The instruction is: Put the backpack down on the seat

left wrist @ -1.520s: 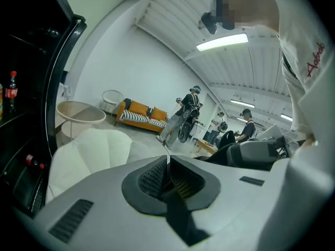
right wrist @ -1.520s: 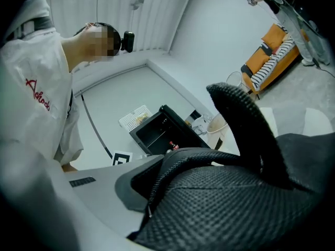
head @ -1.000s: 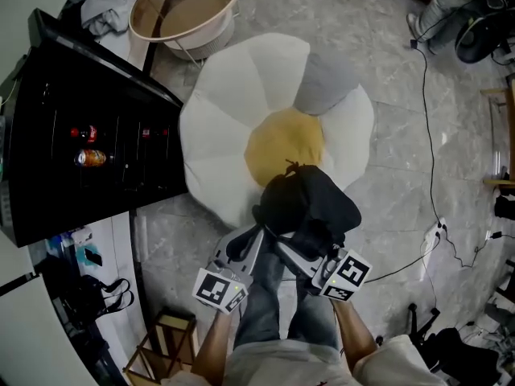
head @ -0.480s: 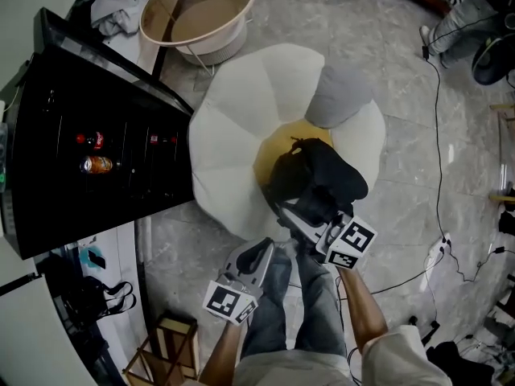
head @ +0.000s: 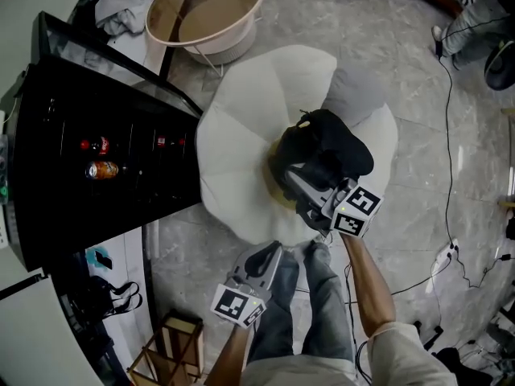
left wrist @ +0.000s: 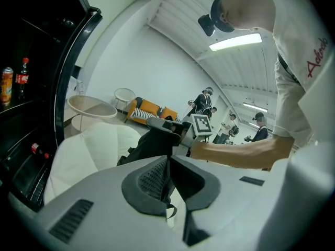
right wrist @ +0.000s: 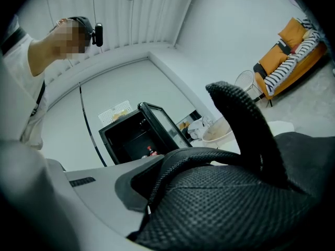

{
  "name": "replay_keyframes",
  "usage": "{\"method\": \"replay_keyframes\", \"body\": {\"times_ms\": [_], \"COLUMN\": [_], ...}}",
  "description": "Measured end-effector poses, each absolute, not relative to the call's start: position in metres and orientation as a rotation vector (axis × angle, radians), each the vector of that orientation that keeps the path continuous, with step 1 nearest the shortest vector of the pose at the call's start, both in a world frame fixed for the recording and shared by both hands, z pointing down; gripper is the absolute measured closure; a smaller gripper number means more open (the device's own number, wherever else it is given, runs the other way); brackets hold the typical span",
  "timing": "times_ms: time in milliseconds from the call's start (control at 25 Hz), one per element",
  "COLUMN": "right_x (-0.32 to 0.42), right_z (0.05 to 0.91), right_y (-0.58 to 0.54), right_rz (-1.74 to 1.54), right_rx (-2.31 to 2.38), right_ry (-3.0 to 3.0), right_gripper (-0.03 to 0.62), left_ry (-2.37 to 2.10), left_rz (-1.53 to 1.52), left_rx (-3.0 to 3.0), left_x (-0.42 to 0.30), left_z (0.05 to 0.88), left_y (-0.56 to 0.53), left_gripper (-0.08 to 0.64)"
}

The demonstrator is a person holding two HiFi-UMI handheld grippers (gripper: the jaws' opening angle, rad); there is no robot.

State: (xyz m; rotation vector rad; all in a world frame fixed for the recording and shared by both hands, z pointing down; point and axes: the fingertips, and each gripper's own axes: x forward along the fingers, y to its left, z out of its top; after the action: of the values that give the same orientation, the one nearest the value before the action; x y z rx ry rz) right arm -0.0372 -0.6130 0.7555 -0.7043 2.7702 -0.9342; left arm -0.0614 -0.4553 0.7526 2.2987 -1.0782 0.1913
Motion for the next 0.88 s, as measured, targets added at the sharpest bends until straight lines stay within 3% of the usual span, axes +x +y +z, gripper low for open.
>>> {"method": "replay_keyframes", "body": {"times_ms": [320,880], "right_x": [-0.04,-0.043], "right_z": [0.824,0.858], "right_y": [-0.628,-0.623], "right_rz": [-1.074,-1.063], "right_rx": [-0.776,-0.856], "right_ry": [2.776,2.847], "right_gripper": [0.56,0.558], "left_ry": [-1.071,-0.996], "left_rz": [0.187,0.201], "left_rx": [2.318,2.357], "left_x": [-0.053,-0.04], "left_z": [0.763,0.791], "left_y": [-0.485,-0.525], "left_gripper": [0.517,0.517]}}
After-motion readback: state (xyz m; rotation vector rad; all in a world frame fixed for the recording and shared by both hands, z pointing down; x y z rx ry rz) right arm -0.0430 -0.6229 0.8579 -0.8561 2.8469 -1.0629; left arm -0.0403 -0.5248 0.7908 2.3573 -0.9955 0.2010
